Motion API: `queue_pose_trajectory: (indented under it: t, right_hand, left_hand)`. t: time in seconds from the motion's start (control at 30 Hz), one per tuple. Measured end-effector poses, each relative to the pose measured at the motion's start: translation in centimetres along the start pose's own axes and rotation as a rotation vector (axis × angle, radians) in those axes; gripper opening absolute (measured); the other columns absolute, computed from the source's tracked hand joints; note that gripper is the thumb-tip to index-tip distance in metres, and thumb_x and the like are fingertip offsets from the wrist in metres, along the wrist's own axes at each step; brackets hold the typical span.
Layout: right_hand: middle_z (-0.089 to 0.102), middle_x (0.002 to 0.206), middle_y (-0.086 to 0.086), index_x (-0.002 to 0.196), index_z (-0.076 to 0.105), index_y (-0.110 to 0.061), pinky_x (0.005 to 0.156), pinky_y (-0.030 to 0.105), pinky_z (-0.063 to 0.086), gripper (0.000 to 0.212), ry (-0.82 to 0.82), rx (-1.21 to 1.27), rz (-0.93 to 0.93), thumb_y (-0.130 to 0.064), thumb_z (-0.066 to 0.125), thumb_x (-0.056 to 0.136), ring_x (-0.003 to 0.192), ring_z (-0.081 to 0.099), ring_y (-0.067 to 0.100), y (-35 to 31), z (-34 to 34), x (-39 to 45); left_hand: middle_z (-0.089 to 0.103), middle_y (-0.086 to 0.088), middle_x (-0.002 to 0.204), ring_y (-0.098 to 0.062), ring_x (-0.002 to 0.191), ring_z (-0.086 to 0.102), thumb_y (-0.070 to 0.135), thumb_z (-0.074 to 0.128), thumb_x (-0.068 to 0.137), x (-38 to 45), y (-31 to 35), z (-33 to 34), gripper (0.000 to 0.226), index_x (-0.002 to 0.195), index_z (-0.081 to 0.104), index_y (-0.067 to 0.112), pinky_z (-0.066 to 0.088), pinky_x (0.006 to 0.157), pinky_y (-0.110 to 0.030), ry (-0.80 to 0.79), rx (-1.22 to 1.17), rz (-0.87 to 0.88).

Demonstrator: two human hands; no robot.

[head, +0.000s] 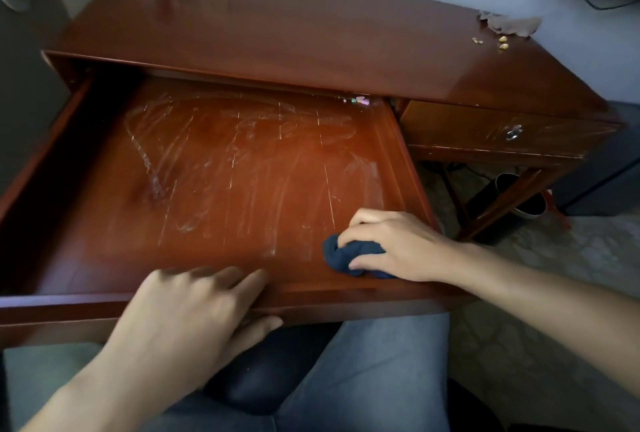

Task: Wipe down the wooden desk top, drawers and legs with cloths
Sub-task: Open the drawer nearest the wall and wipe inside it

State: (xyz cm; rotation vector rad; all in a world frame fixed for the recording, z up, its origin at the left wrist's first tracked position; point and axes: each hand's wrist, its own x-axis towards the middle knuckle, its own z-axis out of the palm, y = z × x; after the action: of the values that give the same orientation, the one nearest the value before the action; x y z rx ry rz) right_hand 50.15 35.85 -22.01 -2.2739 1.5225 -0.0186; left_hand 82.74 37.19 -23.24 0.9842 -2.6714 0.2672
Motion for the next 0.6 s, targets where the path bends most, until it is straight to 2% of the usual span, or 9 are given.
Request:
queue_pose_trajectory:
  t: [0.17, 0.27, 0.33, 0.4, 0.47, 0.53, 0.6]
  right_hand:
    - [0.056, 0.121, -0.007, 0.131, 0.067, -0.028, 0.081, 0.038, 0.053, 0.037, 0.081, 0.021, -0.241, -0.036, 0.070, 0.095, 0.092, 0.059, 0.014, -4.1, 2.1, 6.0]
    - [0.058, 0.131, -0.001, 0.131, 0.067, -0.024, 0.087, 0.043, 0.054, 0.036, 0.117, -0.002, -0.348, -0.033, 0.068, 0.097, 0.104, 0.062, 0.021, -6.1, 2.8, 8.6]
    - [0.059, 0.126, -0.001, 0.131, 0.068, -0.023, 0.084, 0.041, 0.053, 0.034, 0.125, -0.010, -0.375, -0.033, 0.068, 0.098, 0.101, 0.060, 0.015, -5.6, 2.8, 8.4]
    - [0.055, 0.123, -0.007, 0.133, 0.066, -0.030, 0.082, 0.038, 0.053, 0.036, 0.096, 0.013, -0.349, -0.037, 0.067, 0.097, 0.095, 0.057, 0.009, -4.0, 2.2, 6.5]
    - [0.050, 0.123, -0.015, 0.136, 0.058, -0.042, 0.085, 0.036, 0.052, 0.043, 0.037, -0.007, -0.270, -0.048, 0.067, 0.094, 0.099, 0.055, 0.006, -1.7, 1.4, 3.8]
    - [0.042, 0.125, -0.022, 0.141, 0.046, -0.049, 0.093, 0.032, 0.048, 0.058, -0.029, -0.073, -0.173, -0.063, 0.065, 0.089, 0.110, 0.049, 0.004, 0.3, 0.7, 1.7]
    - [0.038, 0.124, -0.022, 0.146, 0.044, -0.049, 0.095, 0.026, 0.044, 0.064, -0.039, -0.079, -0.134, -0.066, 0.062, 0.087, 0.112, 0.044, 0.002, 0.8, 0.8, 1.3]
  left_hand:
    - [0.058, 0.006, 0.067, -0.024, 0.052, 0.062, 0.071, 0.042, 0.096, -0.2, -0.3, -0.1, 0.055, 0.092, 0.070, 0.024, 0.037, 0.042, -0.029, -0.077, 0.003, -0.048]
    - [0.058, 0.007, 0.065, -0.024, 0.051, 0.062, 0.075, 0.041, 0.094, -0.5, -0.6, -0.5, 0.059, 0.095, 0.071, 0.025, 0.035, 0.044, -0.029, -0.106, 0.002, -0.085]
    - [0.060, 0.006, 0.064, -0.026, 0.050, 0.063, 0.082, 0.038, 0.091, -1.3, -1.1, -1.0, 0.068, 0.096, 0.072, 0.023, 0.040, 0.043, -0.029, -0.104, -0.012, -0.135]
    - [0.062, 0.005, 0.063, -0.028, 0.049, 0.063, 0.093, 0.036, 0.084, -2.0, -1.8, -1.2, 0.079, 0.092, 0.070, 0.022, 0.043, 0.043, -0.030, -0.092, -0.028, -0.171]
    - [0.060, 0.006, 0.062, -0.029, 0.048, 0.062, 0.099, 0.035, 0.078, -2.2, -2.2, -1.2, 0.083, 0.086, 0.067, 0.023, 0.041, 0.043, -0.030, -0.124, -0.029, -0.153]
    - [0.057, 0.006, 0.062, -0.028, 0.047, 0.061, 0.097, 0.036, 0.077, -2.0, -2.3, -0.9, 0.078, 0.081, 0.063, 0.024, 0.037, 0.045, -0.030, -0.178, -0.003, -0.121]
    - [0.055, 0.004, 0.059, -0.028, 0.044, 0.059, 0.087, 0.040, 0.078, -1.7, -2.2, -0.6, 0.068, 0.077, 0.061, 0.023, 0.036, 0.045, -0.029, -0.210, 0.006, -0.108]
